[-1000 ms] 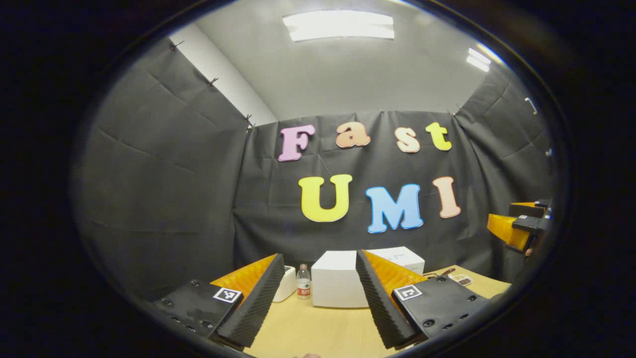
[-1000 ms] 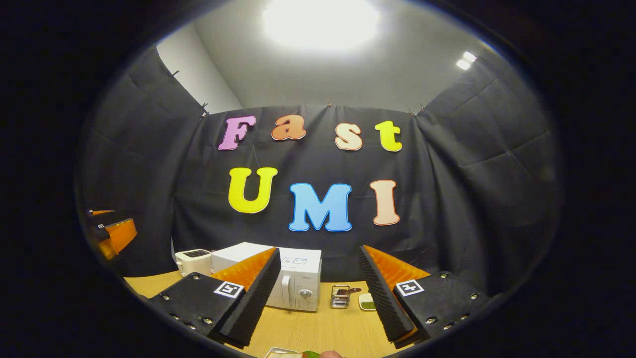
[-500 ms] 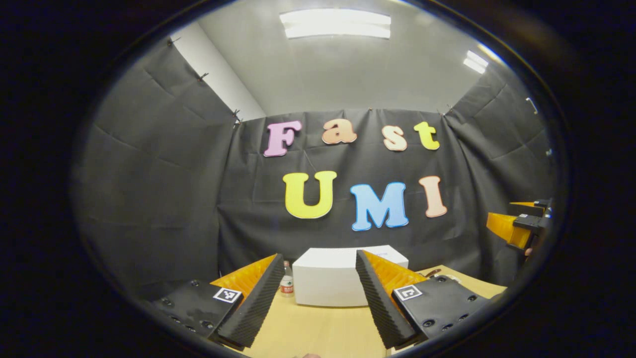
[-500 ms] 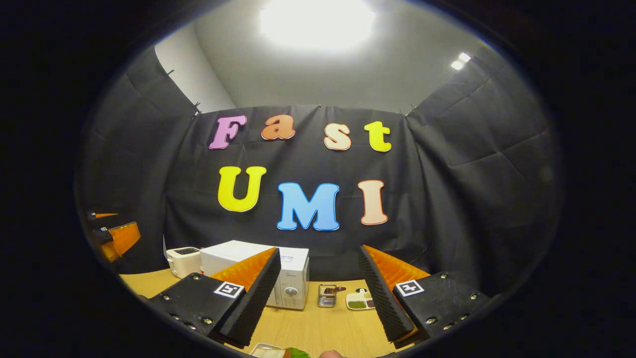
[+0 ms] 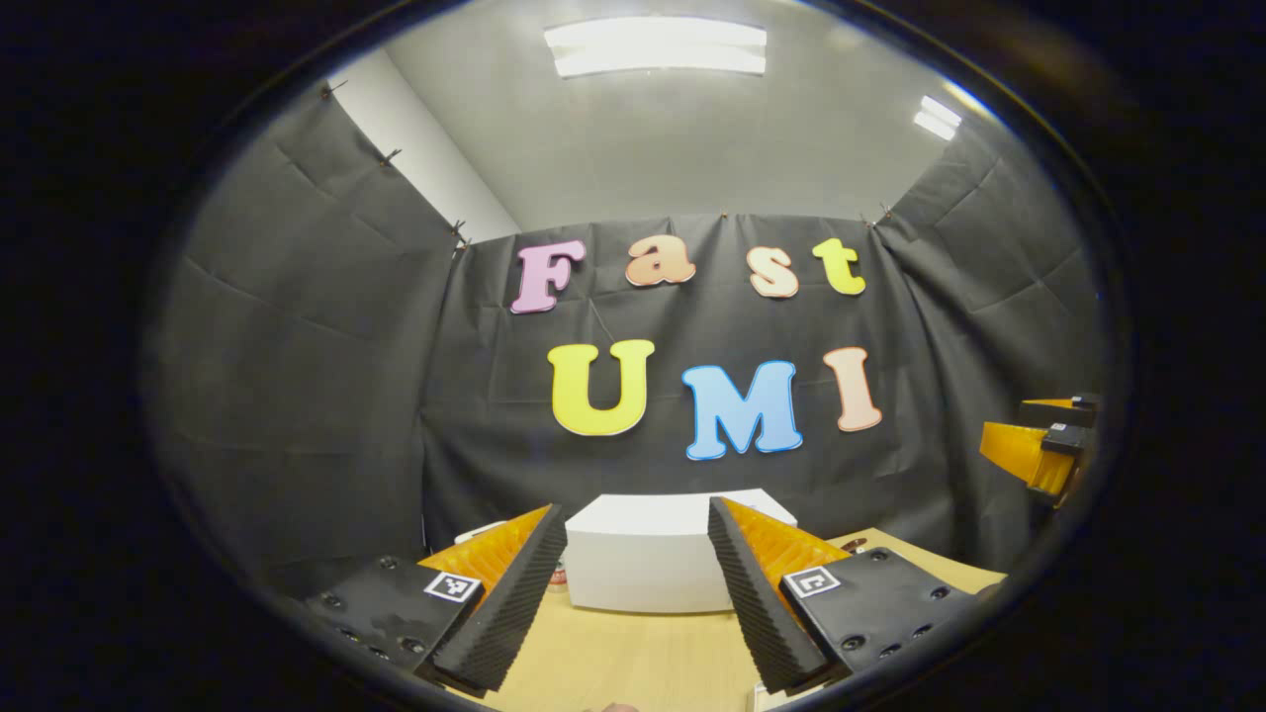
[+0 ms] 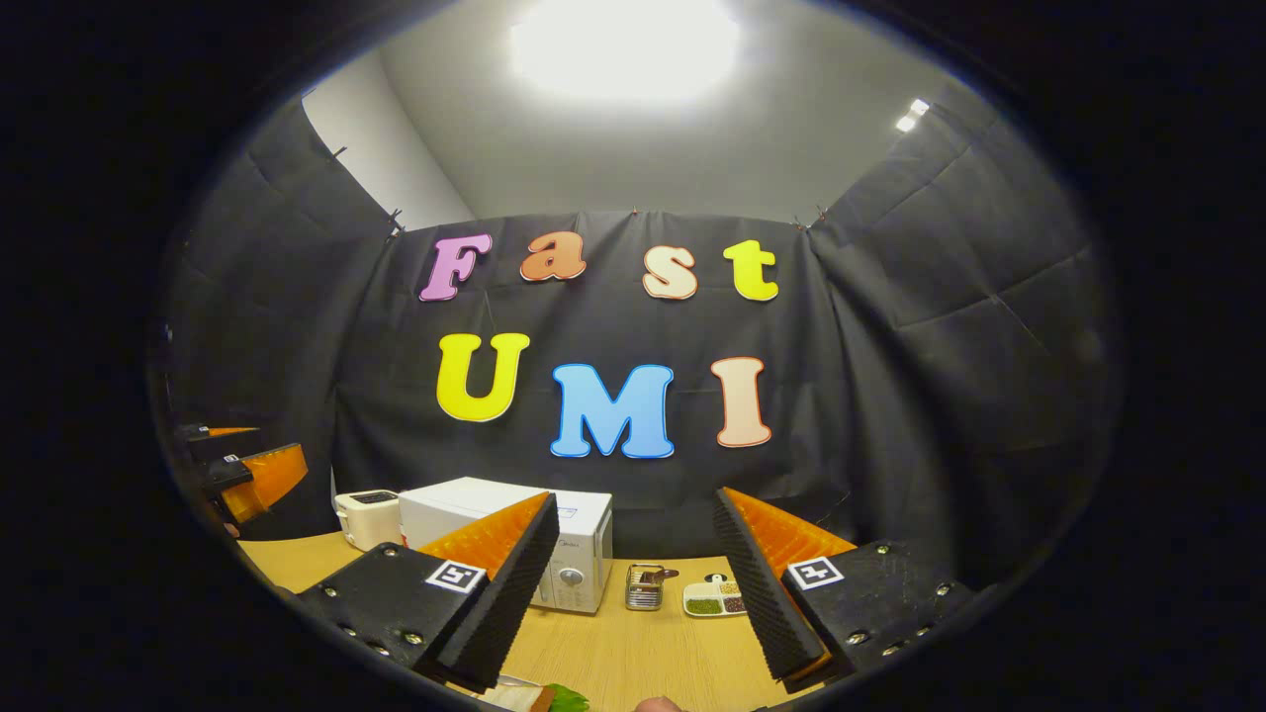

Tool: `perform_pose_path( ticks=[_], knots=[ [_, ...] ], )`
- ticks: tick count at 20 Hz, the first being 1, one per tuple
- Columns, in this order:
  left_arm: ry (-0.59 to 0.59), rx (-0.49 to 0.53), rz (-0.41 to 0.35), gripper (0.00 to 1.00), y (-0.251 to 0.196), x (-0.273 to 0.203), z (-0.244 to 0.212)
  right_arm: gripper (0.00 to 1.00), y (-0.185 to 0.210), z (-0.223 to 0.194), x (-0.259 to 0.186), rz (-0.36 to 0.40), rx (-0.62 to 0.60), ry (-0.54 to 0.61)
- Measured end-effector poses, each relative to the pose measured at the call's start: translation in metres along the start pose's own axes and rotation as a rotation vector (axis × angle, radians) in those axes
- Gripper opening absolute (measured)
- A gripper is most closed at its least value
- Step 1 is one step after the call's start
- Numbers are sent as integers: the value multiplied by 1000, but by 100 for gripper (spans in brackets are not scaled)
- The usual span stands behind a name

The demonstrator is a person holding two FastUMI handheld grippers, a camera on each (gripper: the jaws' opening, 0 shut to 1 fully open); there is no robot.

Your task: Open the microwave oven with the left hand, put the food in, and close the microwave oven.

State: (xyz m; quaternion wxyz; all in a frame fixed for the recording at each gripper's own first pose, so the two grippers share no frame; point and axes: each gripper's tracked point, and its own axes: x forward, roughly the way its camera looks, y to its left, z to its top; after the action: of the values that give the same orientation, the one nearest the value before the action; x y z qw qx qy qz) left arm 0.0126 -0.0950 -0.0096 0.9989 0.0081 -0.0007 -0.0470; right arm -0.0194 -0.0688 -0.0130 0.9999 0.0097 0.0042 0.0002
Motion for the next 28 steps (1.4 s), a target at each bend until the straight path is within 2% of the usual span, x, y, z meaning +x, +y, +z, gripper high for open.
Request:
perform_pose_path(
  ticks=[2,8,14,17,28],
  knots=[
    [3,9,-3,95,-10,8,-4,95,-6,0,0,16,3,1],
    [10,10,-42,95,-31,55,-21,95,-15,-1,8,-12,9,9],
    [34,-31,-110,95,-48,123,-61,95,-17,-1,22,-107,-13,-1],
    [40,-14,-164,96,-63,151,-78,95,-14,-4,30,-149,1,9],
    [124,-16,-322,96,-131,223,-172,95,-20,-12,35,-317,-49,49]
  ],
)
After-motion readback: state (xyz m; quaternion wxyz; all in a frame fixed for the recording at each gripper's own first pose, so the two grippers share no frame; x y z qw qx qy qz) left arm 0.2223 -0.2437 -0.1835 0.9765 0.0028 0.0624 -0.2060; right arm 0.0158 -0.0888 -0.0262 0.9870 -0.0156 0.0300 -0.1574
